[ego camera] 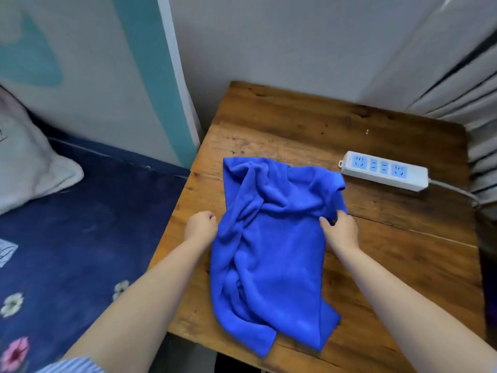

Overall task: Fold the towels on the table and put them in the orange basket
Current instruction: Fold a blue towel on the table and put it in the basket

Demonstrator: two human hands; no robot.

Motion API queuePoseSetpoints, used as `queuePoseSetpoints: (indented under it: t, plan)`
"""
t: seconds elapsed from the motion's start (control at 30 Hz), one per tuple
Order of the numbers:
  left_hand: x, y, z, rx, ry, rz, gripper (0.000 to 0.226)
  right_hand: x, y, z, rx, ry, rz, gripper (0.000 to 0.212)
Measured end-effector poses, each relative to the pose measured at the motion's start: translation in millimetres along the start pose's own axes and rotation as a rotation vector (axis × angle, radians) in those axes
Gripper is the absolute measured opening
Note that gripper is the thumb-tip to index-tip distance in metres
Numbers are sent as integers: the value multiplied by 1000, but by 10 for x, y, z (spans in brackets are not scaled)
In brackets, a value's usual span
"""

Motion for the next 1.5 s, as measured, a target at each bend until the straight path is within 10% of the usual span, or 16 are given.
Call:
queuePoseSetpoints:
  t: [0.57,0.93,1.23,1.5]
  plan:
    - [128,-249,-475,138,90,-191,22,-299,-109,59,229,-308,20,43]
    - [162,-242,-220,-556,167,111,31,-452,-201,-14,650,-234,-159,40]
    - [24,-353,252,-541,432,224,36,-653,-240,256,489,-294,-39,44]
    - [-102,-523,483,-743,310,180,19,-856,-134,547,-109,-272,19,23]
Point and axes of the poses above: each hand's wrist, its own x-axis towards the middle knuckle, its own z-axis out of the back of the hand, y = z × x, the point moved 2 cm from there along x, towards the middle knuckle, and after that the axes turned 15 degrees about -x, right-handed, at the moved point
